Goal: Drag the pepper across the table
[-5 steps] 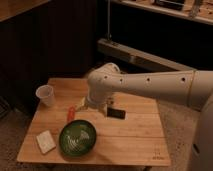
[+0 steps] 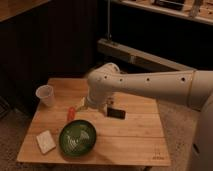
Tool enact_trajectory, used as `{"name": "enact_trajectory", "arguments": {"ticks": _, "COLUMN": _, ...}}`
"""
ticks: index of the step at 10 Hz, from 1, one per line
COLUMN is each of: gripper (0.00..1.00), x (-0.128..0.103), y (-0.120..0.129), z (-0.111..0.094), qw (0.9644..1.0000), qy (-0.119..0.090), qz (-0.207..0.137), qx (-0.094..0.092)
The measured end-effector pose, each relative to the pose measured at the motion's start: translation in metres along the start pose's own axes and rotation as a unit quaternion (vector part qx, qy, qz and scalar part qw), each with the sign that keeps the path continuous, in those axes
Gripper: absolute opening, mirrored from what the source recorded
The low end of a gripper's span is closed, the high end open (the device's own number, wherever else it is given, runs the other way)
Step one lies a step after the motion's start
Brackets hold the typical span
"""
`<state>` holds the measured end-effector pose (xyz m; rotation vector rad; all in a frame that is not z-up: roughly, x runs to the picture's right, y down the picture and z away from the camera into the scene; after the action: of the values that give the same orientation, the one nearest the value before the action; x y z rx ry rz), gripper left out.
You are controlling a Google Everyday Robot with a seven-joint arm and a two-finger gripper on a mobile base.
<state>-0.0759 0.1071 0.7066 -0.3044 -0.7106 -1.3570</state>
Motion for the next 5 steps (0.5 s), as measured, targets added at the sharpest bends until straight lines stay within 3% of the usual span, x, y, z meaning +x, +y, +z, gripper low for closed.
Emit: {"name": "enact_trajectory", "arguments": {"ticks": 5, "gripper": 0.8, "x": -0.0003, "y": 0.0006, "z": 0.0013, "qw": 1.0, "qy": -0.001, "qz": 0.001, "qx": 0.0}}
